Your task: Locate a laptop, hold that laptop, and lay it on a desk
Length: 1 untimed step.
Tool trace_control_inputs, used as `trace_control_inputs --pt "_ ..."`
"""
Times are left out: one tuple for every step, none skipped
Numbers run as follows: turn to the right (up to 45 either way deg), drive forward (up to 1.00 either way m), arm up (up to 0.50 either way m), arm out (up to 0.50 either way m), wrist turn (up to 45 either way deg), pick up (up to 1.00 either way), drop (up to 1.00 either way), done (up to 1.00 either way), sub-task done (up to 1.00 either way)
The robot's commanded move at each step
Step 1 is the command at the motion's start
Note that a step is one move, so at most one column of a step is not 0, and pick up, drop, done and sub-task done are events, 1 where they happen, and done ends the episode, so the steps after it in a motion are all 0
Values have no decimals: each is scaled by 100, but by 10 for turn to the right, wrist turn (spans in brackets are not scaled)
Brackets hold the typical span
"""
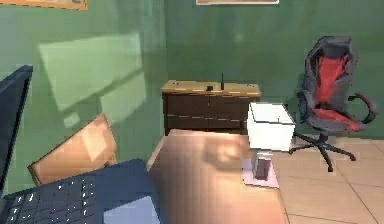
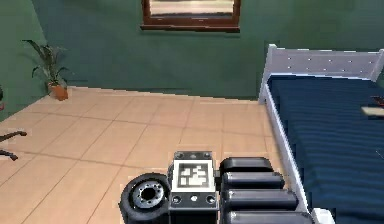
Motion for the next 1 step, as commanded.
trace_control_inputs --pt "90 0 0 0 0 0 0 0 0"
